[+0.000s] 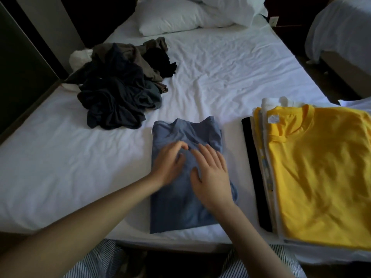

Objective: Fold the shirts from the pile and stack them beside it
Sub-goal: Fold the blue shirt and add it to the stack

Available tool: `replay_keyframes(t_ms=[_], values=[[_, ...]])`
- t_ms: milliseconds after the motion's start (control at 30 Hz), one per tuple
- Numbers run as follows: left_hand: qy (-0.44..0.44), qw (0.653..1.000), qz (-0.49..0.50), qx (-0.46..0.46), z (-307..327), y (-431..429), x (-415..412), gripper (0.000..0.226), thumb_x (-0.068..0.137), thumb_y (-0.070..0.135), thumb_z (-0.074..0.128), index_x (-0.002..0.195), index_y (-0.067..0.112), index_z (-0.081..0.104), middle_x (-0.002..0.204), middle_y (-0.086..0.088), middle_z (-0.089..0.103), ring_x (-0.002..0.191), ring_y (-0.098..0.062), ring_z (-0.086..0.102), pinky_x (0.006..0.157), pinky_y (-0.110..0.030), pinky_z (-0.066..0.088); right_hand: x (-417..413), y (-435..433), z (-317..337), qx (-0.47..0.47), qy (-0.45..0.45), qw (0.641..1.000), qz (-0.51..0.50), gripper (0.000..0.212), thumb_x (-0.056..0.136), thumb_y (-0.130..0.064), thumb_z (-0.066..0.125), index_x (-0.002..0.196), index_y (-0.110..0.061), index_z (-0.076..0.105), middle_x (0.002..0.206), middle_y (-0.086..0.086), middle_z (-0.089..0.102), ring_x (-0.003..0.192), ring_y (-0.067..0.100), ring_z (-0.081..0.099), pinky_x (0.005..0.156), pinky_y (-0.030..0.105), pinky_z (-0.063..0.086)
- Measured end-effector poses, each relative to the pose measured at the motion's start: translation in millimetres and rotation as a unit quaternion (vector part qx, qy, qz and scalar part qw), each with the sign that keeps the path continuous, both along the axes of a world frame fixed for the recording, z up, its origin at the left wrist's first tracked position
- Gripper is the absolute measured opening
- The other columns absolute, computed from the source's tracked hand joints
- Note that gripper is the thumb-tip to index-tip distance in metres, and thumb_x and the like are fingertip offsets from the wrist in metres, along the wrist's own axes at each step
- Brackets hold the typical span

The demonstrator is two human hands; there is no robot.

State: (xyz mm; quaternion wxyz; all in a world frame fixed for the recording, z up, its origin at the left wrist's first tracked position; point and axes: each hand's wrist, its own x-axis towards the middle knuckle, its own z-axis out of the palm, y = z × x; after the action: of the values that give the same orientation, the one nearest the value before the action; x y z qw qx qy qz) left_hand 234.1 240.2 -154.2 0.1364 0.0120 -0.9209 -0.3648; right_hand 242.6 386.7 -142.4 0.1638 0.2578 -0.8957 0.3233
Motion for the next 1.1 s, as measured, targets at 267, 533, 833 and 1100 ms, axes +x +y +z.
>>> replay_keyframes(t_ms=[267,533,833,1100], values=[[-0.184,0.945,-0.004,-0.27,-30,-12,0,0.072,0.082,0.066,0.003,0.15,0.04,0.005,0.16,0.008,-0.001,0.147,-0.013,-0.003,0.117,-0.037,-0.008,-57,3,-40,0.214,-0.183,0.96,0.003,0.056,0.097,-0.049,0.016,0.149,-0.03,0.022,0.158,-0.009,0.009,0.147,0.017,-0.002,0.115,0.043,-0.004],[-0.258,0.953,-0.014,-0.157,-16,-24,-7,0.061,0.097,0.052,0.036,0.15,0.037,0.011,0.16,0.007,-0.002,0.146,-0.007,-0.005,0.116,-0.033,-0.008,-61,-2,-32,0.311,-0.202,0.927,-0.048,0.056,0.099,-0.048,0.022,0.151,-0.03,0.01,0.16,0.0,0.003,0.146,0.019,0.002,0.115,0.046,0.005],[-0.059,0.971,-0.063,-0.223,0,-18,-43,0.065,0.091,0.043,0.015,0.142,0.014,0.043,0.153,-0.007,0.033,0.143,-0.021,0.026,0.114,-0.037,0.014,-115,-20,-15,0.255,-0.032,0.964,0.059,0.051,0.096,-0.037,0.028,0.136,-0.014,0.049,0.14,0.007,0.05,0.132,0.023,0.043,0.108,0.033,0.018],[-0.179,0.948,-0.033,-0.261,-31,-27,-58,0.051,0.099,0.051,0.02,0.148,0.046,0.005,0.16,0.009,-0.002,0.147,-0.011,-0.005,0.117,-0.04,-0.006,-141,-14,-36,0.306,-0.203,0.93,0.008,0.054,0.1,-0.047,0.019,0.15,-0.034,0.007,0.159,-0.007,-0.002,0.145,0.009,-0.005,0.115,0.043,-0.003]])
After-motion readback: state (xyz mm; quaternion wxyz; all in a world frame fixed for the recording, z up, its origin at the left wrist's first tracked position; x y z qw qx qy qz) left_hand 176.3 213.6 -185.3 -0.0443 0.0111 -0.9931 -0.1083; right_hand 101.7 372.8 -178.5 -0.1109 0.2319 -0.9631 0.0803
